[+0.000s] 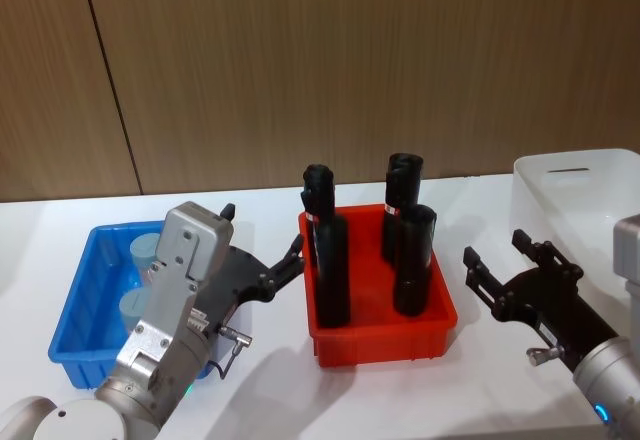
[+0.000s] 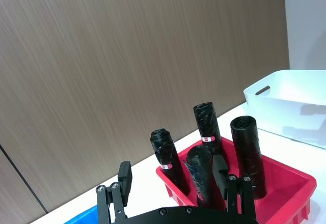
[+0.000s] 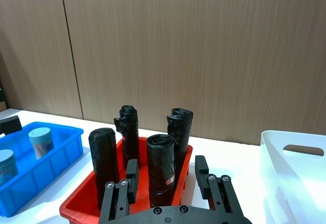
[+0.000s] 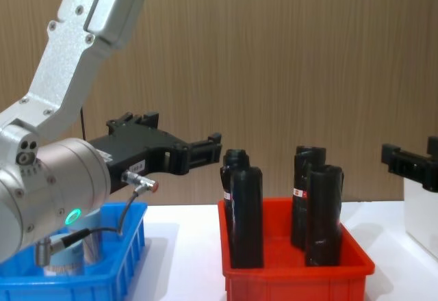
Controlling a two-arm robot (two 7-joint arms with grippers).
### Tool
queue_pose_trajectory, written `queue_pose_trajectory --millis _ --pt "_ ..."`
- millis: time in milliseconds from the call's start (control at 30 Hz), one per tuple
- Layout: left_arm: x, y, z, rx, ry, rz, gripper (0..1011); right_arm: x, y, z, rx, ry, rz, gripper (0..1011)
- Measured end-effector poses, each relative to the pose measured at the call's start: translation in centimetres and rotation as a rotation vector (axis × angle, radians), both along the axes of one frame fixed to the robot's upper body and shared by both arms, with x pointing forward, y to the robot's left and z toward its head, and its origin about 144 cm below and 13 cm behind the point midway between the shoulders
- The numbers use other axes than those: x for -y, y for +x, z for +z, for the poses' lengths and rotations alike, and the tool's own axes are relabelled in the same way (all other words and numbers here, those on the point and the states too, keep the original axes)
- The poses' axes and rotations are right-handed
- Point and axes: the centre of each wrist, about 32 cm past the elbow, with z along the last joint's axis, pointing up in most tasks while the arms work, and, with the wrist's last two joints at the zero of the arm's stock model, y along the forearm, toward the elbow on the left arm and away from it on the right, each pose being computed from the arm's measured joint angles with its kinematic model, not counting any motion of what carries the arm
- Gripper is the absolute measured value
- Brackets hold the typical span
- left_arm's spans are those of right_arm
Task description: Pick the cotton swabs from the blue box and place them into the white box.
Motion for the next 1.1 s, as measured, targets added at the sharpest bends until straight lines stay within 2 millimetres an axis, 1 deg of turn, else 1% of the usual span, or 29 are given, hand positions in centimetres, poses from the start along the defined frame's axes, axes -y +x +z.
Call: queue_pose_trajectory --millis 1100 --pt "0.00 0.00 0.00 0.000 0.000 0.000 1004 0.00 0.00 0.00 0.000 0.000 0.000 688"
